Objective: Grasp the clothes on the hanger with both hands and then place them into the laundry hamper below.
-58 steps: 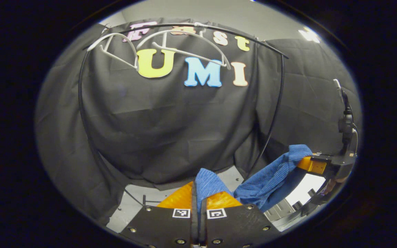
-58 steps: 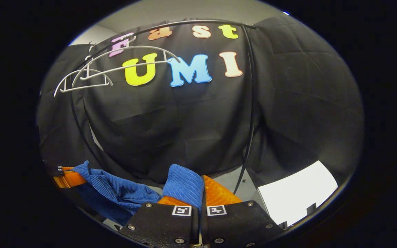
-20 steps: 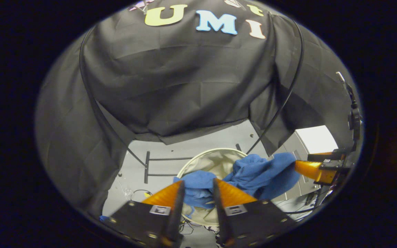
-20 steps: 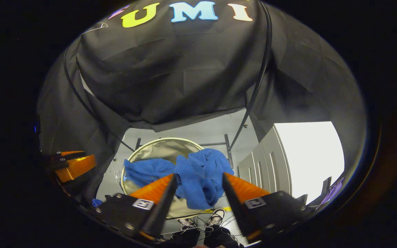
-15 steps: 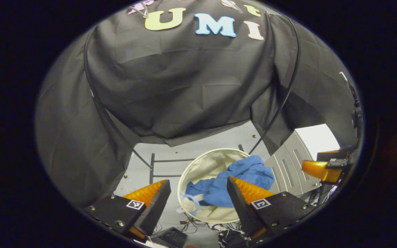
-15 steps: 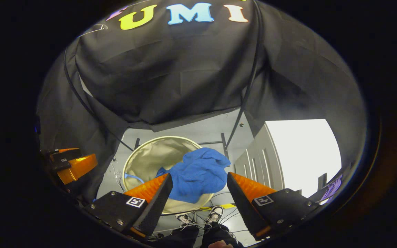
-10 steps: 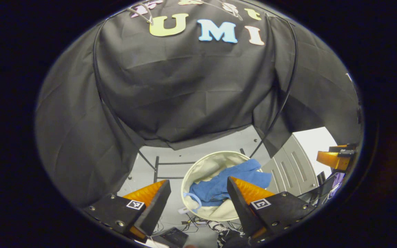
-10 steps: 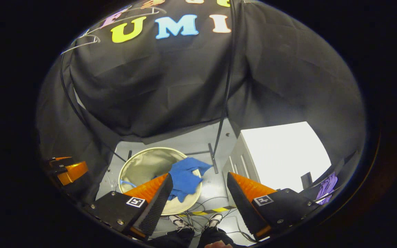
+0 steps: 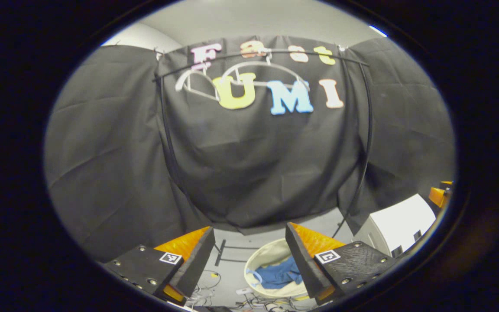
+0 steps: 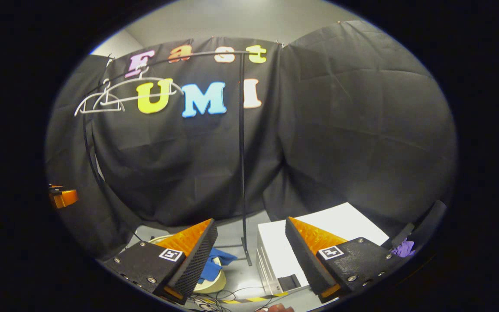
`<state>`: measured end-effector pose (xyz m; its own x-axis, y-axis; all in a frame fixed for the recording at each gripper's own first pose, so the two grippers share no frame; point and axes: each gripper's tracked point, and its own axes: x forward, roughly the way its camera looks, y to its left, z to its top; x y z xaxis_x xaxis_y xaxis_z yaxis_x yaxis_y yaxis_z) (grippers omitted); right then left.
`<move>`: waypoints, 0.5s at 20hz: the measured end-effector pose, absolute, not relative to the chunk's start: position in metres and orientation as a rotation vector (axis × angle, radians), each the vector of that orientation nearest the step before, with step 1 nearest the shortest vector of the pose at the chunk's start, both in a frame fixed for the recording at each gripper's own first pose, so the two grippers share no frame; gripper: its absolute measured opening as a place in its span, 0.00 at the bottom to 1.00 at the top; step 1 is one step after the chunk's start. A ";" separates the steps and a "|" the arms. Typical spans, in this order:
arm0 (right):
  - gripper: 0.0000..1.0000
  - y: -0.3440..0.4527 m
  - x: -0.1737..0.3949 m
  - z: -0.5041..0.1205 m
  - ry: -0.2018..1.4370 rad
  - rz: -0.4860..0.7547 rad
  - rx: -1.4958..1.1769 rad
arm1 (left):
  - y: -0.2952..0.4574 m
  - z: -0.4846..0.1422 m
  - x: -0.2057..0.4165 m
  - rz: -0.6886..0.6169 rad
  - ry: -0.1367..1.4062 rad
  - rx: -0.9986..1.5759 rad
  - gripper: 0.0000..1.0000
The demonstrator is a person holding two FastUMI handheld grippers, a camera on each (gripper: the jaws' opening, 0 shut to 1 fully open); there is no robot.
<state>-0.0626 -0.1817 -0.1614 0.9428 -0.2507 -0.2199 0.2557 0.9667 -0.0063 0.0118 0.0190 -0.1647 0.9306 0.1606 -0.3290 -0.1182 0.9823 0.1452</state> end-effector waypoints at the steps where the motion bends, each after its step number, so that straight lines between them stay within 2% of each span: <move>1: 0.96 -0.193 -0.069 -0.145 0.177 -0.259 0.024 | 0.010 -0.144 0.009 0.157 0.303 0.106 0.94; 5: 0.97 -0.215 -0.077 -0.083 -0.014 -0.272 0.026 | -0.021 -0.052 -0.007 0.153 0.129 0.013 0.94; 6: 0.93 -0.217 -0.080 -0.069 -0.060 -0.286 0.022 | -0.023 -0.030 -0.011 0.146 0.083 0.003 0.94; 9: 0.92 -0.206 -0.090 -0.032 -0.197 -0.312 0.026 | -0.026 0.006 -0.015 0.112 -0.012 -0.006 0.94; 10: 0.95 -0.199 -0.094 -0.020 -0.245 -0.311 0.035 | -0.025 0.015 -0.016 0.105 -0.029 -0.009 0.94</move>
<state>-0.0941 -0.1986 -0.0197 0.9228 -0.3069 0.2330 0.2984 0.9517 0.0716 -0.0165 -0.0255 0.0147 0.9941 0.1045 0.0280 -0.1043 0.9945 -0.0103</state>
